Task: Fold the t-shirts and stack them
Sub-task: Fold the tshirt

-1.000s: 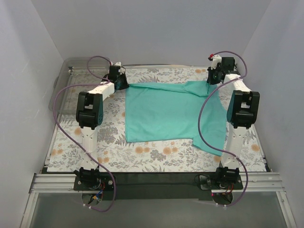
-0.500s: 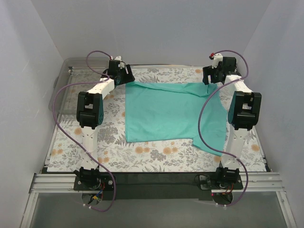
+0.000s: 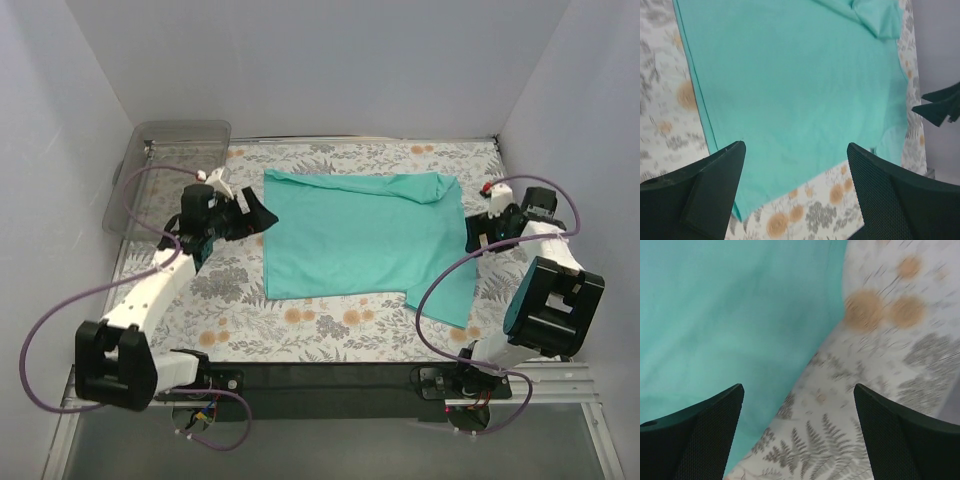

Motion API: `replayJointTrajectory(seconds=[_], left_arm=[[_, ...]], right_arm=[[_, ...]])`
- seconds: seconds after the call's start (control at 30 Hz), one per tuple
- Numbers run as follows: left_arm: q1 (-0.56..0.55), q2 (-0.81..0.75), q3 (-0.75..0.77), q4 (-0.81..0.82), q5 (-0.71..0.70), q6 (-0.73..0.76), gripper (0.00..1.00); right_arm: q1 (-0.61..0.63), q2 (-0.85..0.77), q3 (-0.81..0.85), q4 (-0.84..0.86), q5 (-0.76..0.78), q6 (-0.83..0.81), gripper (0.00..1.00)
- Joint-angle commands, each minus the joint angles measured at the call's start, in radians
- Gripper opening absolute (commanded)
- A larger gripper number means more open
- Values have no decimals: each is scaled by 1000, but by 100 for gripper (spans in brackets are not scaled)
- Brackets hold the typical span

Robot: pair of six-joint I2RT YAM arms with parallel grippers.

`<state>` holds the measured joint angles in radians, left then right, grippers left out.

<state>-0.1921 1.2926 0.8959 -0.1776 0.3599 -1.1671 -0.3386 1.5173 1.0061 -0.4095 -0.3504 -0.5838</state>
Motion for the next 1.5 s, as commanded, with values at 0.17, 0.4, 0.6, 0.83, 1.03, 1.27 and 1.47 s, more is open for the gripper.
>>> replayJointTrajectory(seconds=[0.17,0.4,0.6,0.83,1.03,1.27,1.47], left_arm=[[-46,-141,-356,-89,-4,-238,75],[-92,23,-357,-33,-24,-302,74],[-135,89,-357,-36,-44,-310,19],[-147,-68,-379,-187,-75,-289,2],[-164,-278,-376,-376,-59,-370,0],[-168,-433,-404,-505,-12,-444,21],[-168,-490,-278,-579,-94,-376,72]], right_arm=[[-26,32,-130,-106,-22,-73,78],[-37,103,-127,-98,-44,-45,66],[-45,104,-141,-110,-39,-60,40],[-88,12,-185,-179,37,-171,1],[-125,-149,-270,-261,143,-333,1],[-166,-305,-304,-316,130,-390,47],[-166,-315,-111,-347,-47,-329,79]])
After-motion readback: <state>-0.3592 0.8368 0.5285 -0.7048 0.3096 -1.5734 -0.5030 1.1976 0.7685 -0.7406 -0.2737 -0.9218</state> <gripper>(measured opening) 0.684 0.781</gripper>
